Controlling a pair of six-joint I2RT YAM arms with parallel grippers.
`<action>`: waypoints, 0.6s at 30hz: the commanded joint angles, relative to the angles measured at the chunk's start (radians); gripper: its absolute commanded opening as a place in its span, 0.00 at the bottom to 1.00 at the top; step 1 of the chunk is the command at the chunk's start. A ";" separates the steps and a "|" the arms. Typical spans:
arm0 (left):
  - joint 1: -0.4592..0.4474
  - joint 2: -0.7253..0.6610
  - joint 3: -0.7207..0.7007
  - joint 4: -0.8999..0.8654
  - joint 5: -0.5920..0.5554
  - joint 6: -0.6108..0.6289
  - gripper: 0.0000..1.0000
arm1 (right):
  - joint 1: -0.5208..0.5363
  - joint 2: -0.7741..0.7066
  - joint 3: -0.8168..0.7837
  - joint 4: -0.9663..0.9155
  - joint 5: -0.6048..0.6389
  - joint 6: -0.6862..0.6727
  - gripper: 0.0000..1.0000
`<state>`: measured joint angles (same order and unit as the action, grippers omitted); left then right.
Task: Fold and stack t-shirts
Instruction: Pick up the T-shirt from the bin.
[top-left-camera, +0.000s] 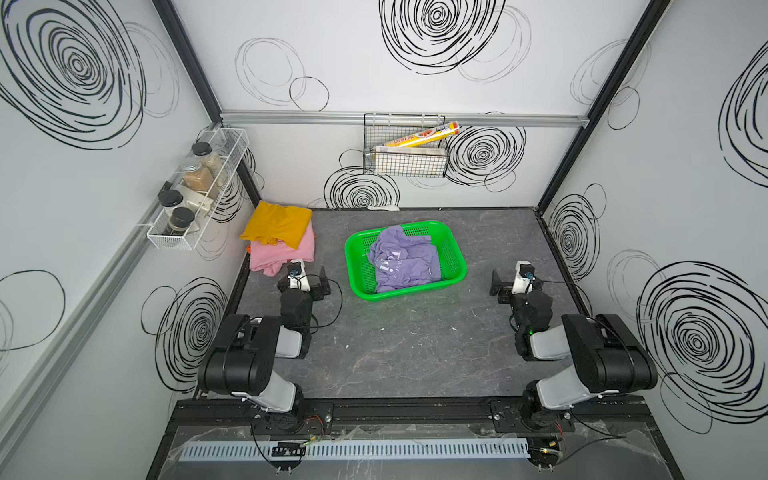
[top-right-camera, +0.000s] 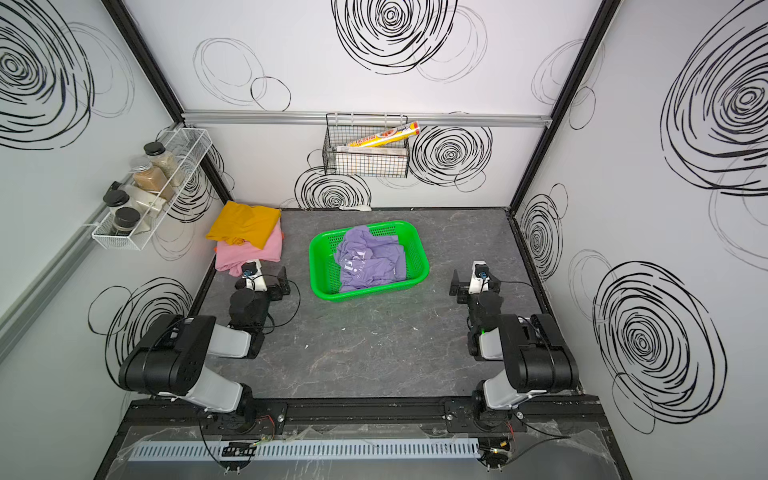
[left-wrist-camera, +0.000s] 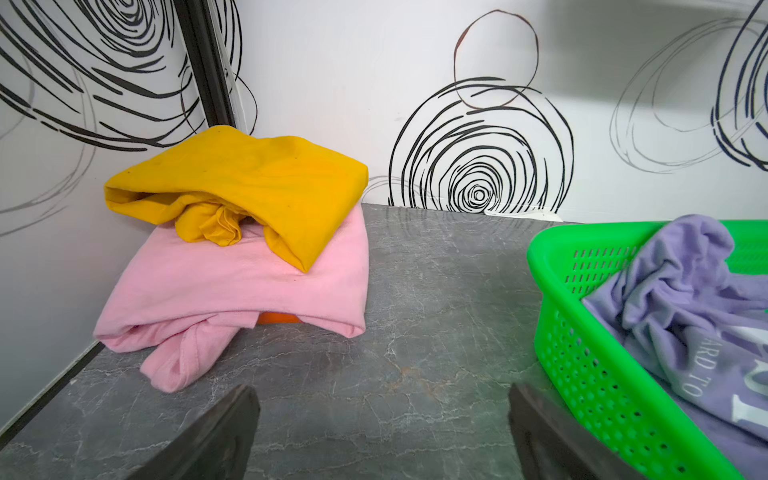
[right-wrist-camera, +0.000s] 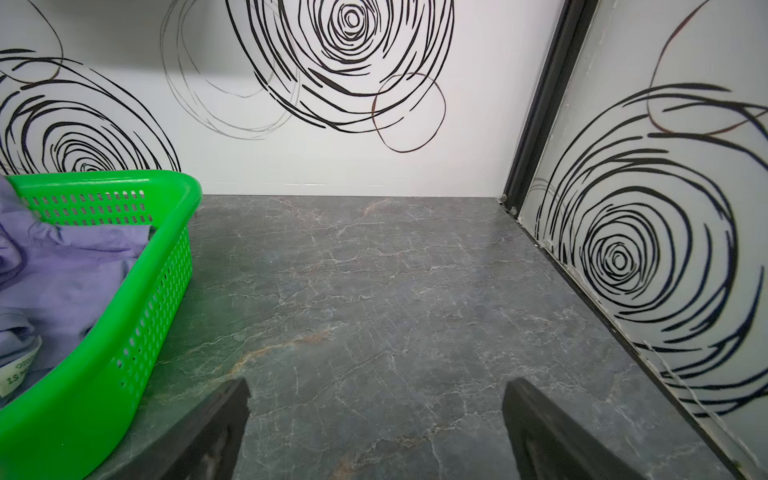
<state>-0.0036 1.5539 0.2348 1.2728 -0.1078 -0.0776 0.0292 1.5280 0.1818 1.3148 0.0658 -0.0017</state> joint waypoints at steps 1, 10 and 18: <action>0.020 -0.002 0.002 0.027 0.039 0.003 0.99 | -0.002 0.000 -0.004 0.028 -0.004 -0.005 1.00; 0.022 -0.002 0.002 0.027 0.042 0.002 0.99 | -0.003 0.000 -0.004 0.028 -0.004 -0.003 1.00; 0.088 -0.004 -0.032 0.110 0.187 -0.026 0.99 | -0.004 0.001 -0.004 0.028 -0.003 -0.003 1.00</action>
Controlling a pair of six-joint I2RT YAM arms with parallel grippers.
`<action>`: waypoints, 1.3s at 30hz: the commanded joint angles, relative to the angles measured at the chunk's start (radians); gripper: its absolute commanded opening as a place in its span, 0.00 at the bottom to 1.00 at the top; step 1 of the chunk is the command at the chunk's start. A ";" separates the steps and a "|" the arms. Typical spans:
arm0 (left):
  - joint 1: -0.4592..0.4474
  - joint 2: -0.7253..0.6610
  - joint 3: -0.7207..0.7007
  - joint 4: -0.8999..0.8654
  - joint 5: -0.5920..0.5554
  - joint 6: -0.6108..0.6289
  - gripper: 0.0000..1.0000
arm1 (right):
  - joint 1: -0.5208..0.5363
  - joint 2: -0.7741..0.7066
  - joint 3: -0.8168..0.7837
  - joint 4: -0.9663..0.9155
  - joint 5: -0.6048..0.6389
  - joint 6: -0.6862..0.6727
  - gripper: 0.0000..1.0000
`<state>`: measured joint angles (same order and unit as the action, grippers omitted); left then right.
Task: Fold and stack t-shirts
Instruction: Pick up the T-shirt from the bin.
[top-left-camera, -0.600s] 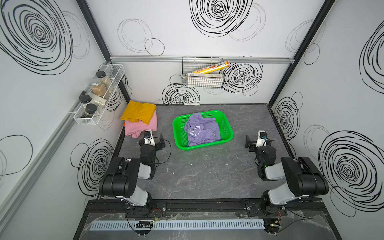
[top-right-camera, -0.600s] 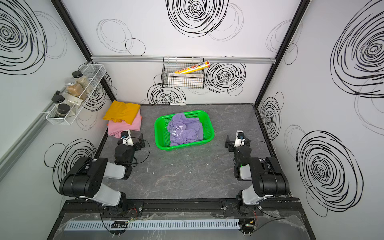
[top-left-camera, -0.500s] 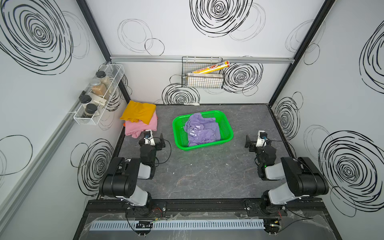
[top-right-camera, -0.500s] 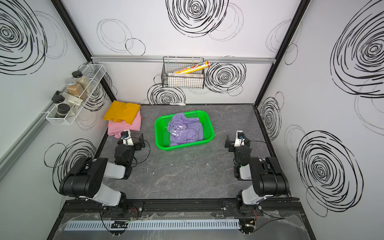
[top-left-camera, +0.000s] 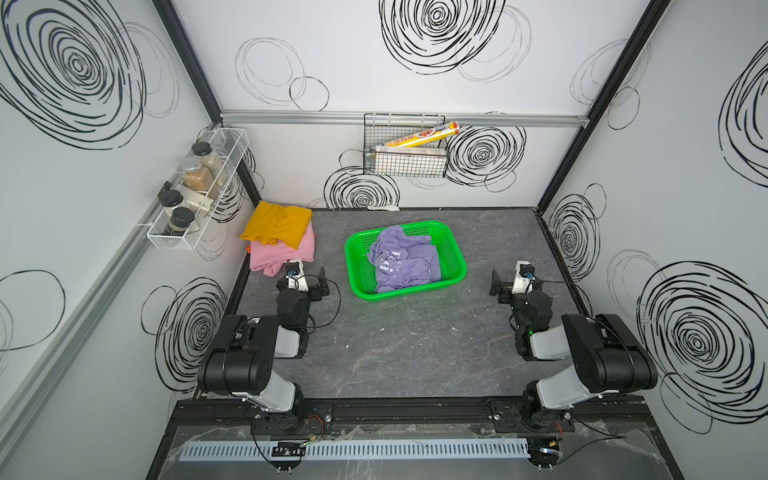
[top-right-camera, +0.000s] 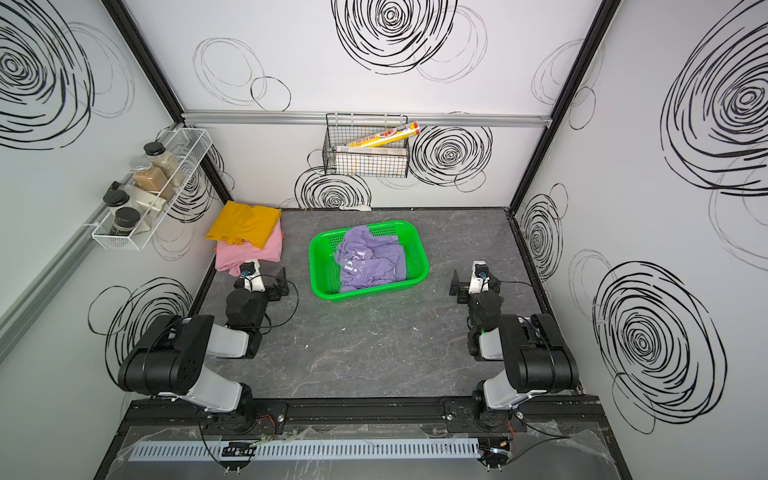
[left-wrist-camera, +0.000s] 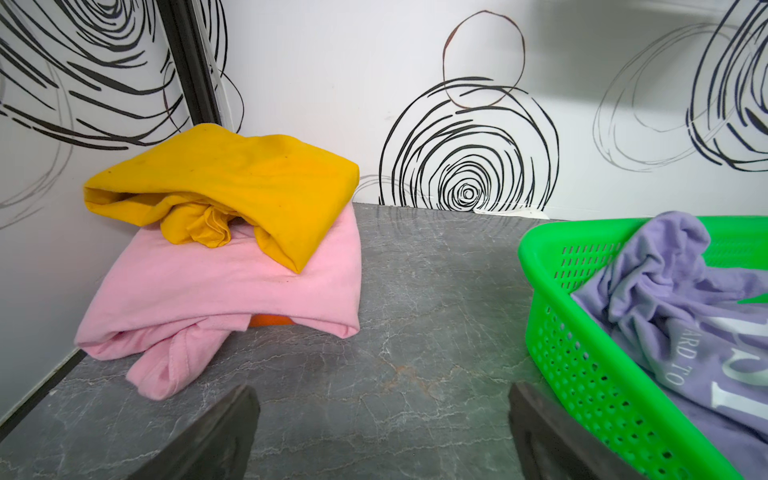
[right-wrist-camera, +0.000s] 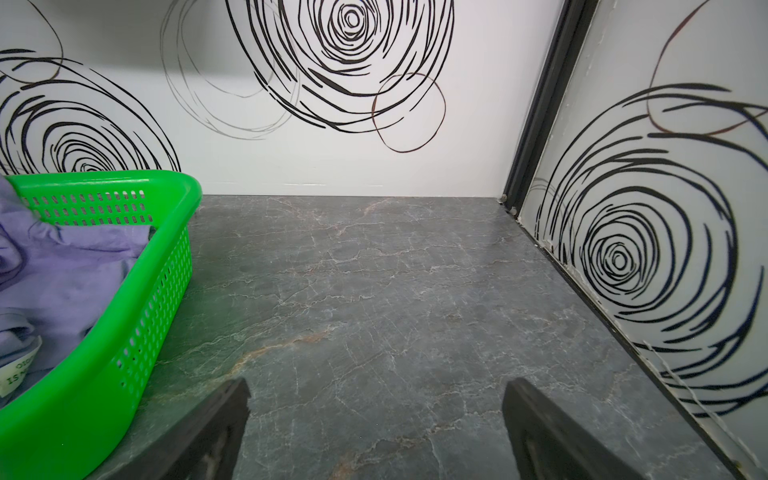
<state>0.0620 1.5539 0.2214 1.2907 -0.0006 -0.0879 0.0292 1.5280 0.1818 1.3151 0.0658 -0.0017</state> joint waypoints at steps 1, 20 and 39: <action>0.023 -0.005 -0.019 0.087 0.081 -0.016 0.99 | -0.002 0.001 -0.004 0.027 -0.004 -0.005 1.00; -0.017 0.004 0.015 0.017 0.011 0.007 0.99 | -0.003 0.000 -0.002 0.027 -0.004 -0.004 1.00; -0.220 -0.189 0.626 -0.913 -0.358 -0.148 0.99 | 0.090 -0.319 0.565 -0.835 0.158 0.219 1.00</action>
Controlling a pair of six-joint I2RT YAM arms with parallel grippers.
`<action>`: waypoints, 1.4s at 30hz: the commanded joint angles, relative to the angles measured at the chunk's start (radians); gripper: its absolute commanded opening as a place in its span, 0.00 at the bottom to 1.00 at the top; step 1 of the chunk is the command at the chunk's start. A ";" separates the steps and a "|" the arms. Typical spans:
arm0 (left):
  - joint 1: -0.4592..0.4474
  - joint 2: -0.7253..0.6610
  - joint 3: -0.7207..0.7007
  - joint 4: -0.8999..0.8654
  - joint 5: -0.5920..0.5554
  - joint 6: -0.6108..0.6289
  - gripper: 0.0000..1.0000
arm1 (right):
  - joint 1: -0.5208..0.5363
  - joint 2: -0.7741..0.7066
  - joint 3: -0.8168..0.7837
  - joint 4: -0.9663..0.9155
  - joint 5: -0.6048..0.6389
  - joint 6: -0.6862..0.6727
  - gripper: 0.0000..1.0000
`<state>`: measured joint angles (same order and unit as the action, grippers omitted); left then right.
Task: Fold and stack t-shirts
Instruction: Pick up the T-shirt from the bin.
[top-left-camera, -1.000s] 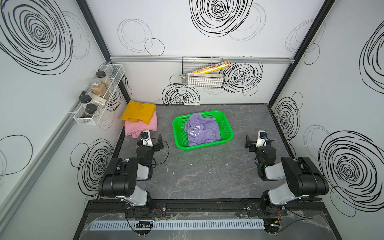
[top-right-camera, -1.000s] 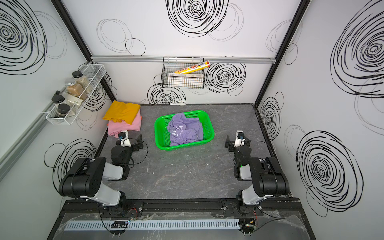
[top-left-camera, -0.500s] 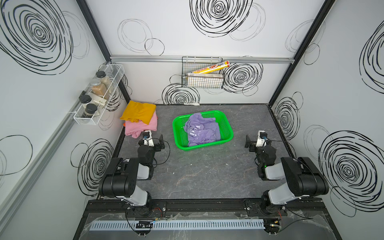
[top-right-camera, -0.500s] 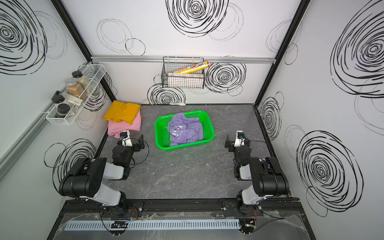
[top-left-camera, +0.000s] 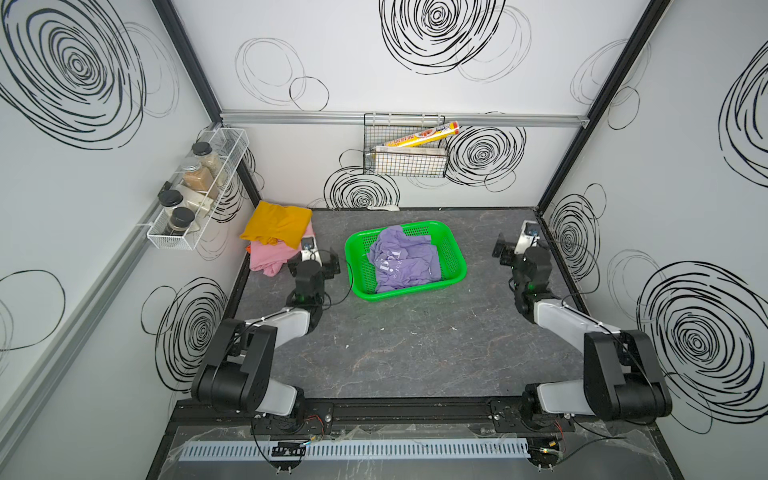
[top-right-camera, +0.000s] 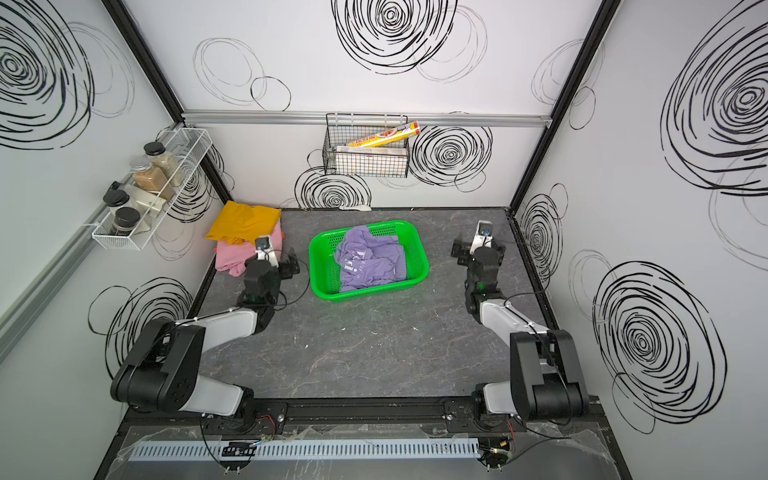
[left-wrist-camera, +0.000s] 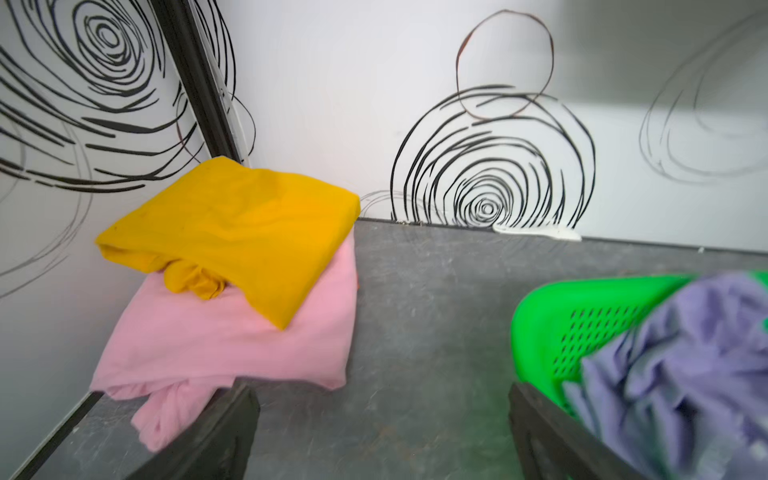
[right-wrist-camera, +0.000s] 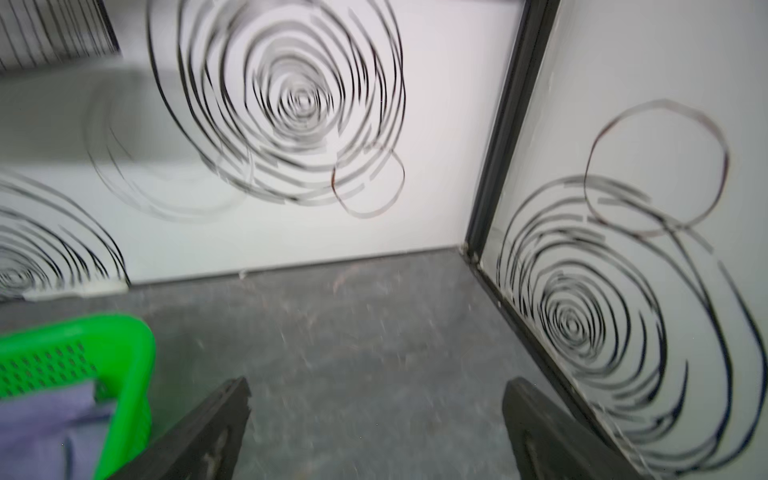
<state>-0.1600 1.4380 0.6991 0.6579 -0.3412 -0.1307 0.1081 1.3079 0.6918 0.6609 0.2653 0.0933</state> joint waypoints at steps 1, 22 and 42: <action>0.004 -0.070 0.232 -0.363 0.066 -0.136 0.99 | 0.012 -0.103 0.137 -0.270 -0.107 0.171 1.00; -0.230 -0.363 0.449 -1.024 0.210 -0.310 0.99 | 0.403 -0.361 0.405 -1.078 -0.166 0.337 1.00; -0.306 0.614 0.834 -0.971 0.297 -0.347 0.93 | 0.404 -0.536 0.199 -1.243 -0.353 0.433 1.00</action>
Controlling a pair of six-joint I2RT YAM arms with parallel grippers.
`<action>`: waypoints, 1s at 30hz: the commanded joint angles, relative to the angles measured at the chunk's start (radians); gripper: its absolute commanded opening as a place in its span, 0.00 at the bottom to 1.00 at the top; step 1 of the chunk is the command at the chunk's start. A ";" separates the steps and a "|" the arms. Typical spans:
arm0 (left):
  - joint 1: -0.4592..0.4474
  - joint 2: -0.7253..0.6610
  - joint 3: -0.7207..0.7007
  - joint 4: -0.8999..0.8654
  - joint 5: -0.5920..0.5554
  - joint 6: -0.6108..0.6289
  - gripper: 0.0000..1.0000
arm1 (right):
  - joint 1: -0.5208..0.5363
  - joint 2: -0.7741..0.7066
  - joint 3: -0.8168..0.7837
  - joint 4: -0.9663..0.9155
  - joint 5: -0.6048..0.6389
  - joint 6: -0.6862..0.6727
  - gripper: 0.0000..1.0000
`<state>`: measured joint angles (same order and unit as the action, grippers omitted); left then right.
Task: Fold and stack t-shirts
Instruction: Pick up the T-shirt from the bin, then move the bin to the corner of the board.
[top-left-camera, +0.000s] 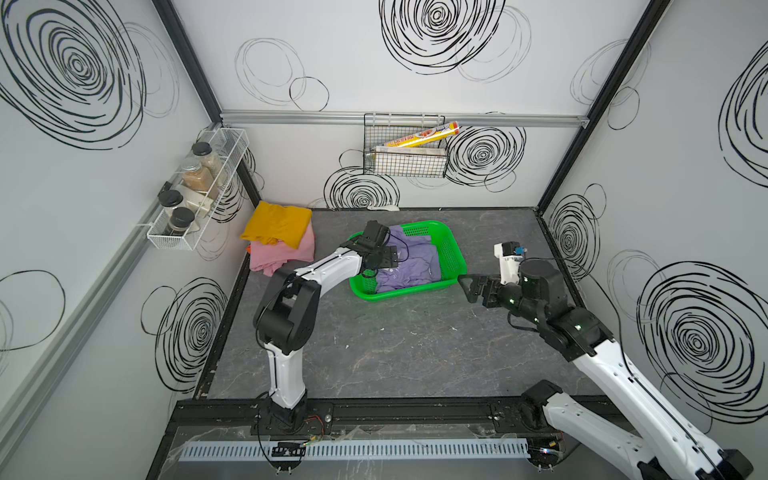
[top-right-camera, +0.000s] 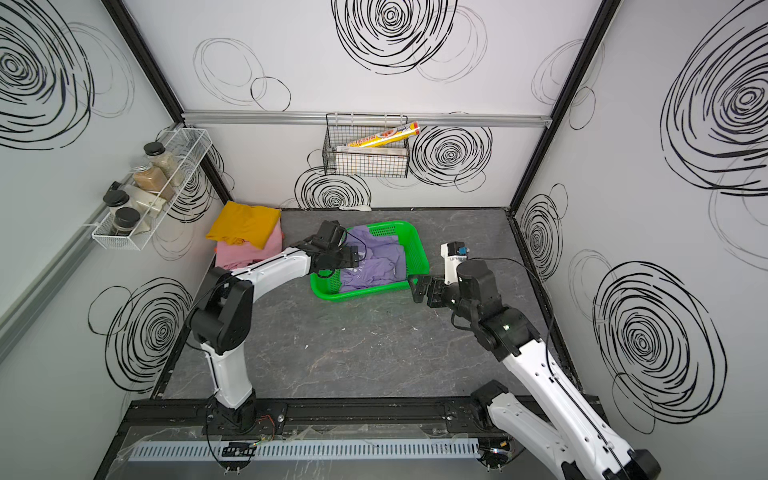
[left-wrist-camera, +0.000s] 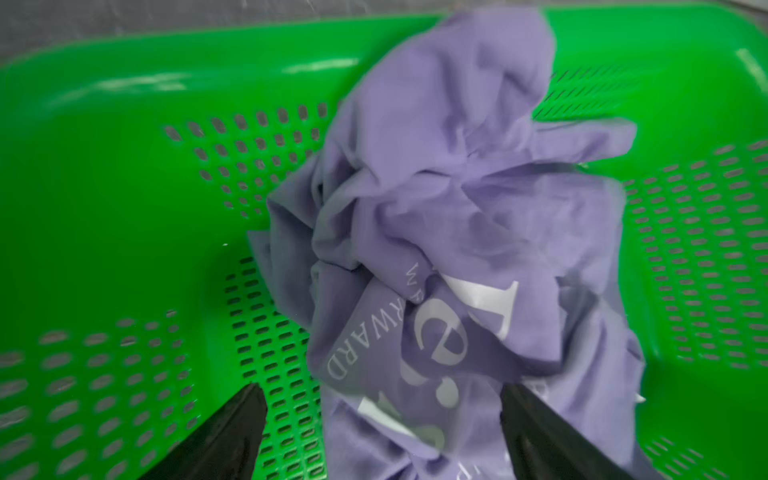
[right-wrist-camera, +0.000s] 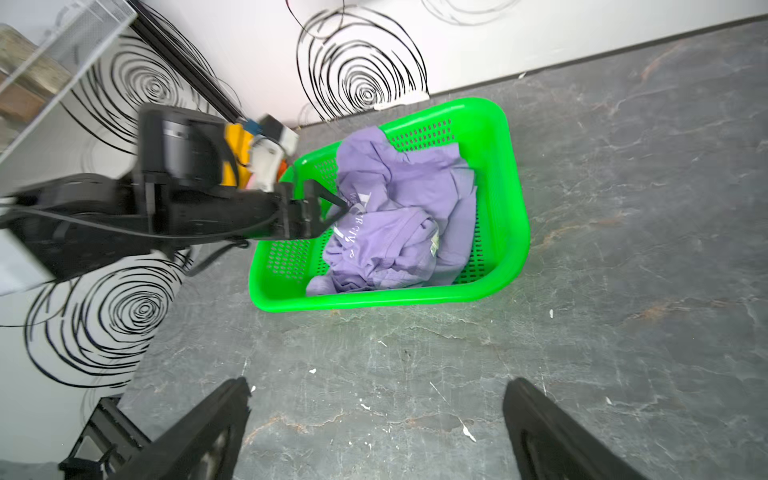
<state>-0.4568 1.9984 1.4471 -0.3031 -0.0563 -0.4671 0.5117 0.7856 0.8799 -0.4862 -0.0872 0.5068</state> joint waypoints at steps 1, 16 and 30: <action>-0.013 0.087 0.102 0.006 0.019 -0.013 0.93 | 0.001 -0.027 0.016 -0.109 -0.003 0.019 1.00; -0.139 -0.235 0.260 -0.117 -0.106 0.012 0.00 | 0.001 -0.043 -0.106 -0.062 -0.016 -0.014 1.00; -0.218 -1.101 0.158 -0.276 -0.484 0.004 0.00 | 0.132 0.586 0.149 0.278 -0.527 -0.186 0.99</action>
<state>-0.6746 0.9367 1.6394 -0.5297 -0.4191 -0.4652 0.6014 1.2972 0.9401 -0.3153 -0.4358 0.3721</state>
